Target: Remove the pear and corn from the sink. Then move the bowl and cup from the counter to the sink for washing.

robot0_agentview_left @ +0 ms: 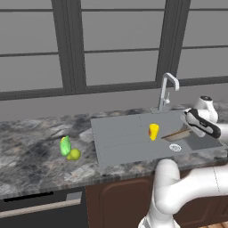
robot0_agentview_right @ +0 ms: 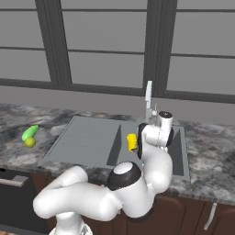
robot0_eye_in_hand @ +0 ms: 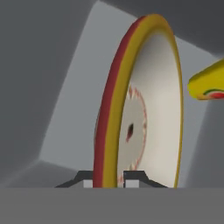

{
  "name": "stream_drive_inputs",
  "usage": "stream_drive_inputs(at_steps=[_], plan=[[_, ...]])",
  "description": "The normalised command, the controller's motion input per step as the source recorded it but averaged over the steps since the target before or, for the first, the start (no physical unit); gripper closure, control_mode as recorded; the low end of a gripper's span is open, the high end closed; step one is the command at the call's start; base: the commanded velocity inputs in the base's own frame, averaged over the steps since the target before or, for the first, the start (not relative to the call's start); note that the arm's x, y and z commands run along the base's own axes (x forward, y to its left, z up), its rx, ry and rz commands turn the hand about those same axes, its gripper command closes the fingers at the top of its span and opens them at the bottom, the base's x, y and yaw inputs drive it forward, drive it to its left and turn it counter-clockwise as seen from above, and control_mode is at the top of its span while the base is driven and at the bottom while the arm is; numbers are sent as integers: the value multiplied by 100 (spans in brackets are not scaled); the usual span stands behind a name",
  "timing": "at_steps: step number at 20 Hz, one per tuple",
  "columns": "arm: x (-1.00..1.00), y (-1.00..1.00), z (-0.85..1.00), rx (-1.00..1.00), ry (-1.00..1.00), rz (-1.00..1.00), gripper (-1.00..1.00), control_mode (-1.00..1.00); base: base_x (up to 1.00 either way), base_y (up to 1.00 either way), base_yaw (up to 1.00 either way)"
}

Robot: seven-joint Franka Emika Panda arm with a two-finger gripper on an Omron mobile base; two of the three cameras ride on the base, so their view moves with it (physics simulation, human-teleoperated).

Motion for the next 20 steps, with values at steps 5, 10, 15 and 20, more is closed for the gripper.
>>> stream_drive_inputs(at_steps=[5,10,15,20], plan=[[29,0,-25,-3,11,-7,100,-100,0,0,0],[24,0,-23,0,8,-5,100,-100,0,0,0],[21,-2,-15,0,1,-5,100,-100,0,0,0],[3,0,-5,0,0,-6,100,-100,0,0,0]])
